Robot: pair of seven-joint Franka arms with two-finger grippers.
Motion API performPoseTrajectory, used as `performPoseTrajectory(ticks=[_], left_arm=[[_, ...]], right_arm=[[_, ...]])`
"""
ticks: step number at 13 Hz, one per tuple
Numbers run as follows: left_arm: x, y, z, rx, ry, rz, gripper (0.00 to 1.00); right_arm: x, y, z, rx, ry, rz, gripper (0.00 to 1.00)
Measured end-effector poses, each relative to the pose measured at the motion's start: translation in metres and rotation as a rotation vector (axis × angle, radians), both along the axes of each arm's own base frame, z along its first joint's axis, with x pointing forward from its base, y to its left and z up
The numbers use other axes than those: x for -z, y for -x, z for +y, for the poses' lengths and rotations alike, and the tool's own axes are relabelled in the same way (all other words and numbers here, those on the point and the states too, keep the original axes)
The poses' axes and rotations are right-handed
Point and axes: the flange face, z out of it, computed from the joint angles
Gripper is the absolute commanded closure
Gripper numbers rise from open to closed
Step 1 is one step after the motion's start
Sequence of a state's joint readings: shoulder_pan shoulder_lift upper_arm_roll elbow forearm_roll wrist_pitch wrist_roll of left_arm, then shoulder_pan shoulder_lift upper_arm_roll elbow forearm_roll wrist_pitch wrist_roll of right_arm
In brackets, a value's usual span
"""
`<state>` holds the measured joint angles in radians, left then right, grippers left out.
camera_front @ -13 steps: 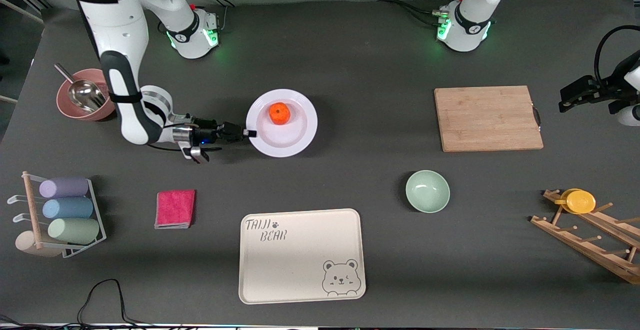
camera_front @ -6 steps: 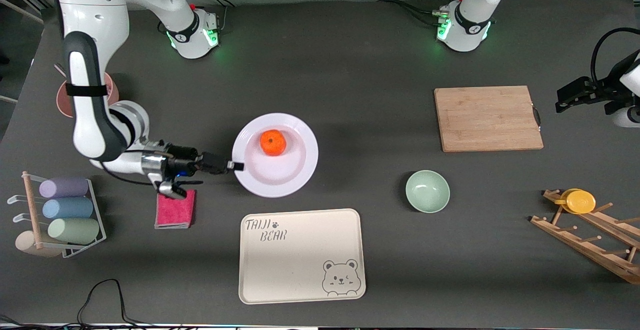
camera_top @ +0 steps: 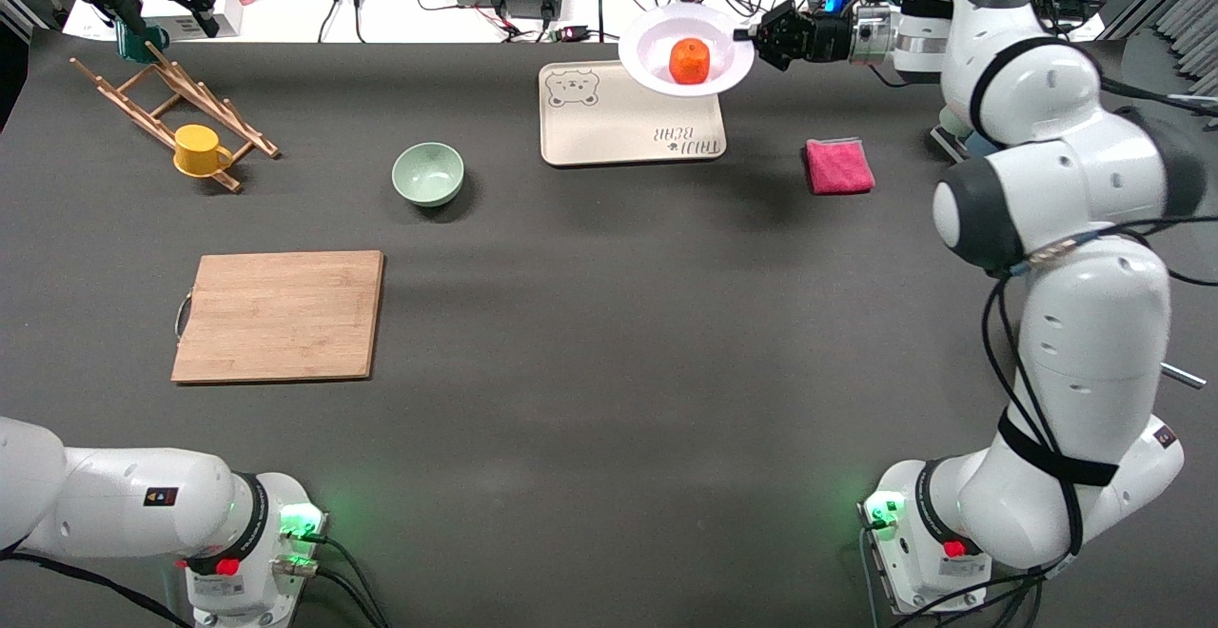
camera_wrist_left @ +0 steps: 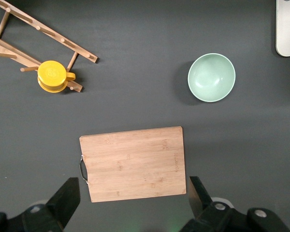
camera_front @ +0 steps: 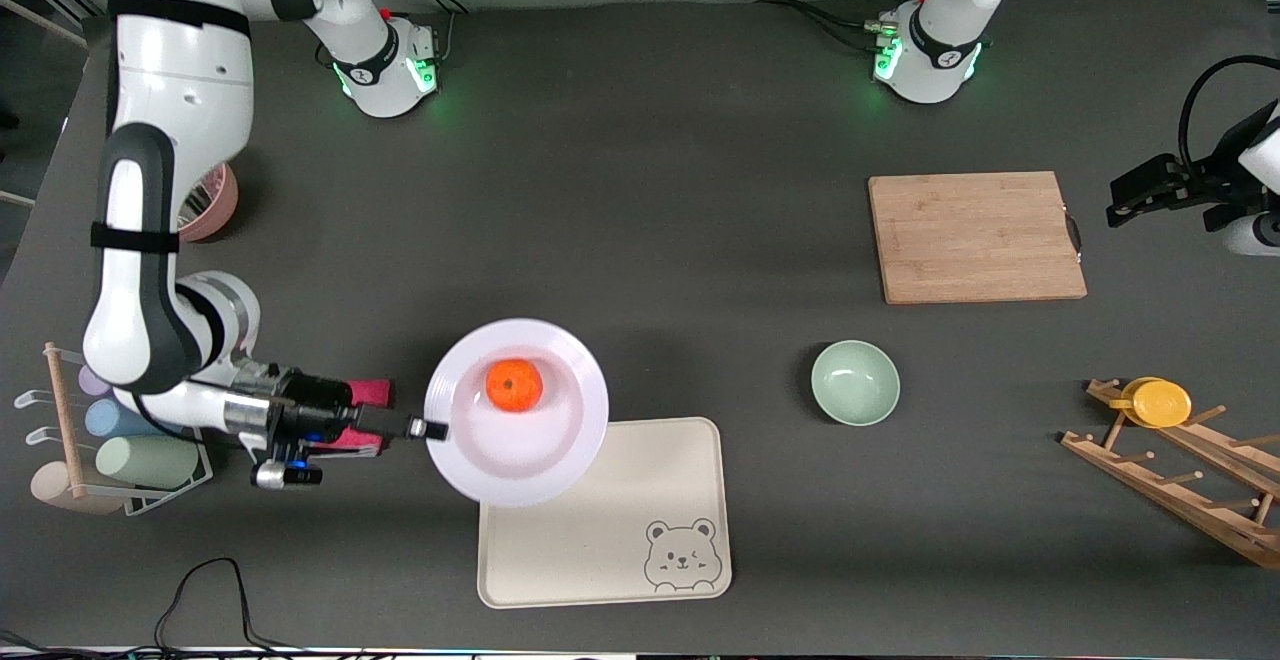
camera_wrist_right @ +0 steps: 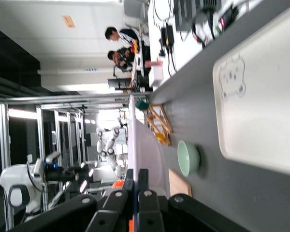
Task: Place orange and plate with both arms
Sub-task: 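Slide the plate with the right gripper onto the cream bear tray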
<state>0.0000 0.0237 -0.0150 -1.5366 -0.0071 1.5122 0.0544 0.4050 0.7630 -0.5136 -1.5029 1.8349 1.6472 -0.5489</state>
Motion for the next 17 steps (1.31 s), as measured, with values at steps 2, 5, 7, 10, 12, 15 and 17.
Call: performPoseTrajectory(ticks=[2, 5, 7, 10, 12, 15, 17], left_arm=[[0.001, 0.000, 0.000, 0.001, 0.001, 0.001, 0.00], [0.011, -0.002, 0.000, -0.001, 0.001, 0.004, 0.00], [0.016, -0.003, 0.001, -0.001, 0.001, 0.003, 0.00], [0.015, -0.003, 0.000, -0.020, 0.002, -0.001, 0.00], [0.014, -0.003, -0.001, -0.071, 0.000, -0.004, 0.00], [0.012, -0.004, -0.005, -0.083, 0.000, -0.016, 0.00], [0.011, -0.005, -0.004, -0.083, 0.000, -0.023, 0.00]], right_arm=[[0.019, -0.028, 0.008, 0.014, -0.026, 0.007, 1.00], [0.065, -0.059, 0.028, 0.041, -0.008, 0.011, 1.00], [0.099, -0.063, 0.046, 0.049, -0.037, 0.035, 1.00], [0.134, -0.060, 0.052, 0.048, -0.032, 0.028, 1.00], [0.150, -0.059, 0.052, 0.065, -0.008, -0.001, 1.00], [0.170, -0.059, 0.048, 0.103, 0.042, -0.045, 1.00], [0.186, -0.057, 0.053, 0.115, 0.056, -0.065, 1.00]])
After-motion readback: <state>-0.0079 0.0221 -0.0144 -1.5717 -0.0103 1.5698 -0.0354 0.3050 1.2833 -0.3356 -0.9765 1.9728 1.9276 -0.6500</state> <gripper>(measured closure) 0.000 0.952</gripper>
